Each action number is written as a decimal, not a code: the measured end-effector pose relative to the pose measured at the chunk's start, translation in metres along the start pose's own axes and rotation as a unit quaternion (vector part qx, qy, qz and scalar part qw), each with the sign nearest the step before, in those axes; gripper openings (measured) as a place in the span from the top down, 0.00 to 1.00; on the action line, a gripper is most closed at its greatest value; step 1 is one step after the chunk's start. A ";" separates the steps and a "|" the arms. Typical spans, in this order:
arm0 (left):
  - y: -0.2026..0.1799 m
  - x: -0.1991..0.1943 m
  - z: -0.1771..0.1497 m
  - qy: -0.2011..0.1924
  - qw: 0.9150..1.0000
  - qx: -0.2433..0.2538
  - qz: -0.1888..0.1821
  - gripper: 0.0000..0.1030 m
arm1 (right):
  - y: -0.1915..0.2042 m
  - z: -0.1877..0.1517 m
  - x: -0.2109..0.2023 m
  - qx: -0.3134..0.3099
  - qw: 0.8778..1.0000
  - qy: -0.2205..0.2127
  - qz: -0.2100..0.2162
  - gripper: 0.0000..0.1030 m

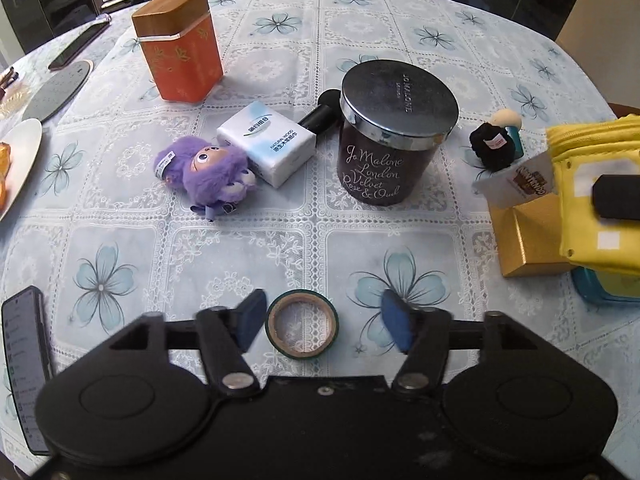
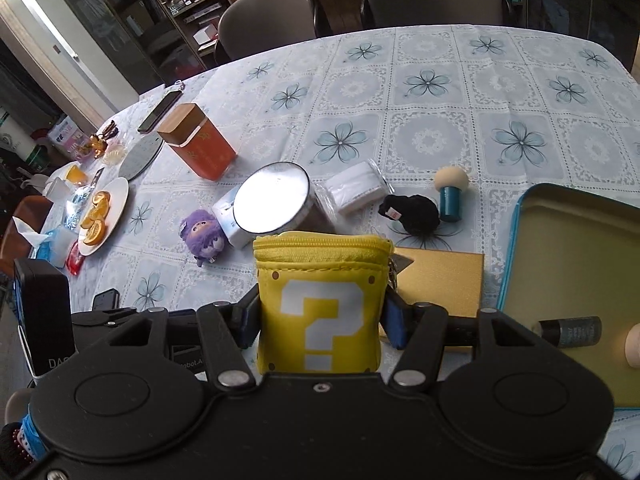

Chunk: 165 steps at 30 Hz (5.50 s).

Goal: Organize soft objects

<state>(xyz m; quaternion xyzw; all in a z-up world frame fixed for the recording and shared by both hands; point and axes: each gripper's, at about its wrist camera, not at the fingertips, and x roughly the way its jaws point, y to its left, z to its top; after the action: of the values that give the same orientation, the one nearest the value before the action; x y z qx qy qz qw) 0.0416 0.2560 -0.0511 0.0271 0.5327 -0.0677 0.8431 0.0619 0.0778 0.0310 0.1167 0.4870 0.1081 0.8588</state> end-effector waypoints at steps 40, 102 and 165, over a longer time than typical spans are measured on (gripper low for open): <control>-0.118 -0.053 0.053 -0.015 0.997 0.056 -0.058 0.56 | -0.080 0.002 -0.090 0.086 0.991 -0.085 -0.062 0.45; -0.286 0.007 0.067 0.060 0.997 0.052 -0.006 0.22 | -0.231 -0.002 -0.077 0.107 0.987 0.023 -0.117 0.34; 0.105 0.027 0.078 0.036 0.994 -0.092 0.039 0.08 | -0.006 0.128 0.154 0.201 0.970 0.119 -0.073 0.40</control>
<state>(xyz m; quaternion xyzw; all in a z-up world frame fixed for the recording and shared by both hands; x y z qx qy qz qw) 0.1374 0.3482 -0.0446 -0.0271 0.5655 0.0151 0.8242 0.2505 0.1059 -0.0321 0.2369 0.6048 -0.0421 0.7591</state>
